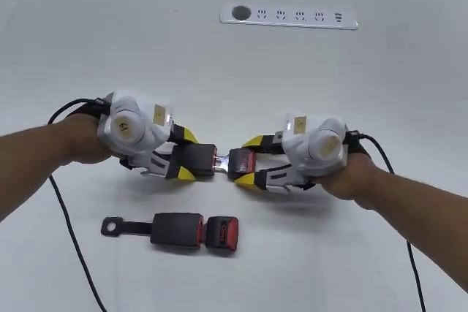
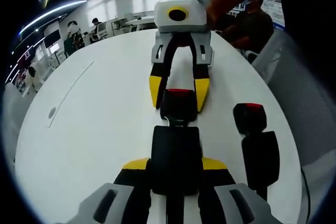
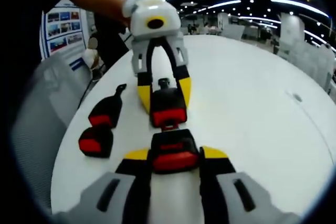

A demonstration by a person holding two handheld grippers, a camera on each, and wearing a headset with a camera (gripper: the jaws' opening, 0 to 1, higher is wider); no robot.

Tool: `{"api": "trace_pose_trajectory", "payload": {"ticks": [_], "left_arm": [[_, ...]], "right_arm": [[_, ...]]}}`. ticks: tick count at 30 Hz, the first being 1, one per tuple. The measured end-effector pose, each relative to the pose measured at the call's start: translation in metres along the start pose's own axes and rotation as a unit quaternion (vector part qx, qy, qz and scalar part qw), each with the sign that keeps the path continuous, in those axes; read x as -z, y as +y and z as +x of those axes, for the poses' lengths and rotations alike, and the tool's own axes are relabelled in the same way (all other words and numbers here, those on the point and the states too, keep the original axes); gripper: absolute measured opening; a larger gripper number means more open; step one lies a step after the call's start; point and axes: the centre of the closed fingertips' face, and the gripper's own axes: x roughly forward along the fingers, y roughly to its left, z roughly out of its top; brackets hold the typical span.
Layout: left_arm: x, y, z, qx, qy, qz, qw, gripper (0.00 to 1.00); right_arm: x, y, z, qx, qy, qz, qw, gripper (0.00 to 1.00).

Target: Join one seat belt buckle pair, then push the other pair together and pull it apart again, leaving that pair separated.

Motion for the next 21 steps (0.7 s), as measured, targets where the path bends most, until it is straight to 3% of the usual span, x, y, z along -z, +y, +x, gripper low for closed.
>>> {"api": "trace_pose_trajectory", "payload": {"ticks": [4,6,17,21], "left_arm": [[-0.001,0.001,0.001,0.001,0.01,0.013,0.9999,0.35],[-0.001,0.001,0.001,0.001,0.013,0.013,0.9998,0.35],[-0.002,0.002,0.002,0.004,0.016,0.014,0.9998,0.35],[-0.003,0.002,0.002,0.005,0.017,0.015,0.9997,0.36]], "right_arm": [[-0.006,0.002,0.007,-0.002,-0.005,0.012,0.9999,0.34],[-0.011,0.003,0.014,0.0,-0.004,0.001,1.0,0.34],[-0.013,0.004,0.014,0.002,-0.001,0.022,0.9998,0.35],[-0.014,0.005,0.017,0.004,0.01,0.017,0.9998,0.35]]}}
